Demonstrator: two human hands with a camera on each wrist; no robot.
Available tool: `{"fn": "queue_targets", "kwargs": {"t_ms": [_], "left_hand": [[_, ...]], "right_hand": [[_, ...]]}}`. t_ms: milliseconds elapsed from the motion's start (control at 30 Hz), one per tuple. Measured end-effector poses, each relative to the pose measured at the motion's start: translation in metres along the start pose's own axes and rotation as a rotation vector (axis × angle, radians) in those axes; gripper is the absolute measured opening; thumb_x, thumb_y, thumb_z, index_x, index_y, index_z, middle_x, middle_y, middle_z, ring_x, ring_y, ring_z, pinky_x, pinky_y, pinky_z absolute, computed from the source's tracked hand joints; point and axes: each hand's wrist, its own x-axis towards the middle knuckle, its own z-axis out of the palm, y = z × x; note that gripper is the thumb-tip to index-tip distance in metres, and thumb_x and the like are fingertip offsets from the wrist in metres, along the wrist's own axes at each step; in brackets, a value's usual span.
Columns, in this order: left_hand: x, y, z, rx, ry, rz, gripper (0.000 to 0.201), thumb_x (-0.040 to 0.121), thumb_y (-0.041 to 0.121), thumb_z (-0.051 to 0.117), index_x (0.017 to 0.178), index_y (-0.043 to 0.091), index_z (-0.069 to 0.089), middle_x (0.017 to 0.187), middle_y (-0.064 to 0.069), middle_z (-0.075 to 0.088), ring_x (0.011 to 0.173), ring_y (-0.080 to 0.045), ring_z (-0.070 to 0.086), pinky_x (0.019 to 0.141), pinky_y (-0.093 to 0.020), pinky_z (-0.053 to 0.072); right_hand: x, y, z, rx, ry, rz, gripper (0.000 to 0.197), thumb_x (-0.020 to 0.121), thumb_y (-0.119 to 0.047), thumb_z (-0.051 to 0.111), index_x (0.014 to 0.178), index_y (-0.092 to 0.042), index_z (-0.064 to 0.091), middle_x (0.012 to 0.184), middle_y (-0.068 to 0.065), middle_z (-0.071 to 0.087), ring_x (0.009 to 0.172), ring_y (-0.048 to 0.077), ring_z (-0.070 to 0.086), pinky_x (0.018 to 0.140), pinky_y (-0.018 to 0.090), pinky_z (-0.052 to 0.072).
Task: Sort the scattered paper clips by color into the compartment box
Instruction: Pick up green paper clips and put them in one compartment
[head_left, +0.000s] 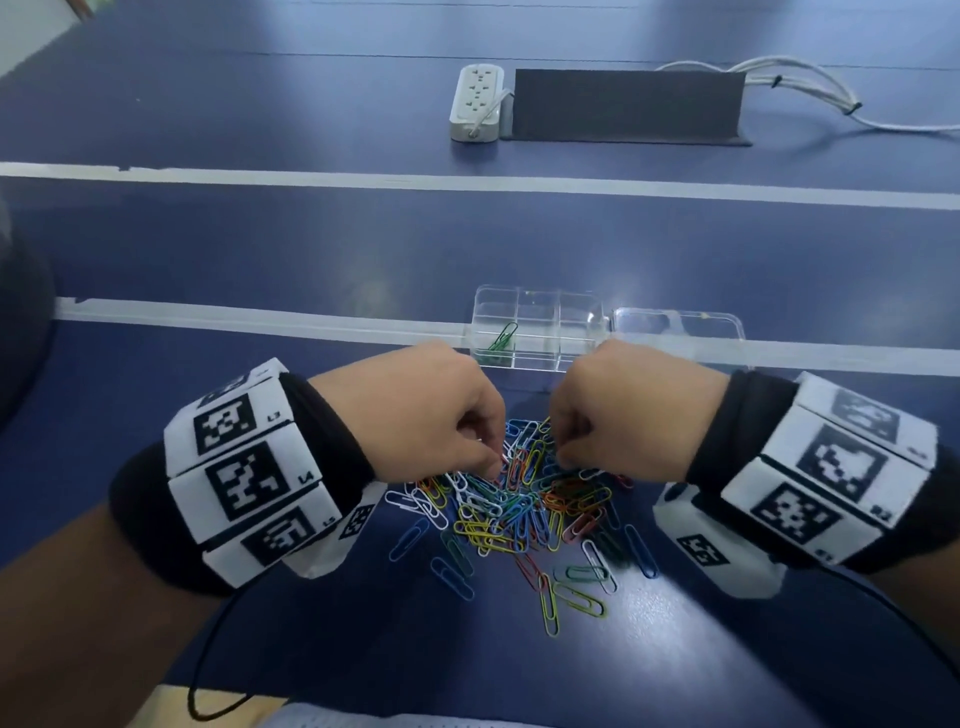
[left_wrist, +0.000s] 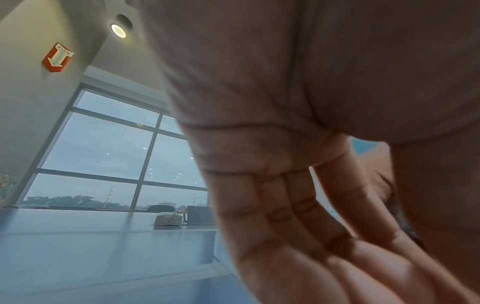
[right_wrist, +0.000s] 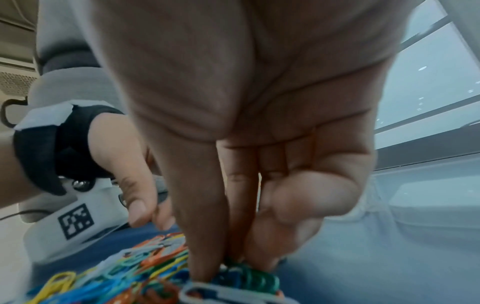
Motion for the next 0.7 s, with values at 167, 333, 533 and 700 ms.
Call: {"fn": "queue_targets", "kwargs": {"t_ms": [167,333,533,700], "left_hand": [[0.002,-0.004,-0.005,-0.01,0.069,-0.017,0.012,0.078,0.037,0.067,0.08,0.025,0.068,0.062,0.009,0.061,0.057,-0.001,0.052,0.059,-0.021,0.043],[0.006,0.0,0.003,0.002,-0.029,0.03,0.01,0.078,0.031,0.068,0.087,0.027,0.069,0.07,0.008,0.063,0.061,0.0,0.052,0.057,-0.011,0.037],[0.012,0.006,0.007,0.042,-0.018,0.059,0.009,0.079,0.031,0.066,0.087,0.027,0.066,0.075,0.006,0.066,0.064,-0.004,0.053,0.061,-0.017,0.041],[0.021,0.012,0.008,0.092,0.024,0.087,0.01,0.081,0.026,0.063,0.09,0.027,0.067,0.073,0.007,0.065,0.065,-0.005,0.05,0.07,-0.024,0.047]], "right_hand": [[-0.006,0.009,-0.008,0.119,0.037,-0.004,0.007,0.077,-0.026,0.066,0.079,-0.022,0.071,0.073,-0.005,0.071,0.072,0.013,0.064,0.068,0.024,0.051],[-0.006,0.022,-0.012,0.318,0.06,-0.006,0.014,0.078,-0.028,0.069,0.091,-0.031,0.067,0.066,-0.012,0.065,0.062,0.0,0.056,0.07,0.024,0.046],[-0.008,0.027,-0.005,0.369,0.08,0.001,0.017,0.08,-0.015,0.063,0.084,-0.031,0.067,0.074,-0.007,0.07,0.057,-0.002,0.057,0.068,0.021,0.049],[-0.013,0.023,-0.003,0.184,0.105,0.016,0.022,0.079,-0.015,0.054,0.088,-0.028,0.069,0.068,-0.011,0.059,0.065,0.009,0.053,0.069,0.02,0.042]]}}
